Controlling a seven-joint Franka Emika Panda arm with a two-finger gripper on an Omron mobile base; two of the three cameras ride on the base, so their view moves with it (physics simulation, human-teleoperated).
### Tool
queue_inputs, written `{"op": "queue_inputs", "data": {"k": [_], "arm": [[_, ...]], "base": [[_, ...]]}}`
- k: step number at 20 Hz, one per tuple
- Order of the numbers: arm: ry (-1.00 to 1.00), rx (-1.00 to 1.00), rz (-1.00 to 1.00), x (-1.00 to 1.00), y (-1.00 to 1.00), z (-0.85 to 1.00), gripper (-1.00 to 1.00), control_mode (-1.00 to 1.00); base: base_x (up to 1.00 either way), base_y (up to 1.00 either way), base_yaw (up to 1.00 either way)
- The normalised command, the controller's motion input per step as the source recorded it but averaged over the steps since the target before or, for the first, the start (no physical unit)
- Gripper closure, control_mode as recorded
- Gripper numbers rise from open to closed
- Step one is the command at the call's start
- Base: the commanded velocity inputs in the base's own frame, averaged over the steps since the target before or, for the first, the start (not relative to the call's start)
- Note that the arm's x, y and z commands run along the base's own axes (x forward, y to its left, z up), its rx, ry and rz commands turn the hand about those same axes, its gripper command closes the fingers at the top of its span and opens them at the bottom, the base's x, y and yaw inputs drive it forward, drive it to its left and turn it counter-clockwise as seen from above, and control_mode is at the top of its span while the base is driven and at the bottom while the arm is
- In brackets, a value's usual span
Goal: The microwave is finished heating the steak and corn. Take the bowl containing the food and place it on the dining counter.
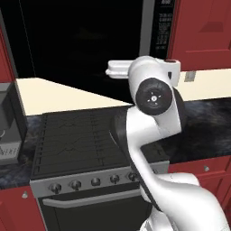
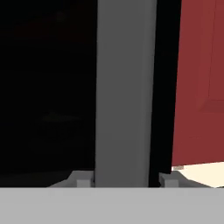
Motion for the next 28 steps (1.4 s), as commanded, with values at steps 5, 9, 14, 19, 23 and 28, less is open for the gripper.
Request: {"op": "queue_inputs", "data": {"k": [5,9,14,19,23,28], "arm": [[-0.02,0.00,-0.02,-1.00,0.65,0.00,-1.00,-1.00],[-0.03,0.00,0.00,-1.00,0.57,0.00,-1.00,-1.00],[-0.04,0.01,0.05,-1.00,-0.16,-0.09,-1.00,-1.00],[-0.08,0.17,0.20,-0.14,-1.00,-0.04,-1.00,-1.00],[-0.09,0.20,0.13,0.07,-1.00,-0.01,-1.00,-1.00],[-0.07,0.23,0.14,0.32,-1.00,-0.18,-1.00,-1.00]], "base": [[0.00,0.00,0.00],[0.00,0.00,0.00],[0.00,0.00,0.00],[0.00,0.00,0.00],[0.00,0.00,0.00],[0.00,0.00,0.00]]}}
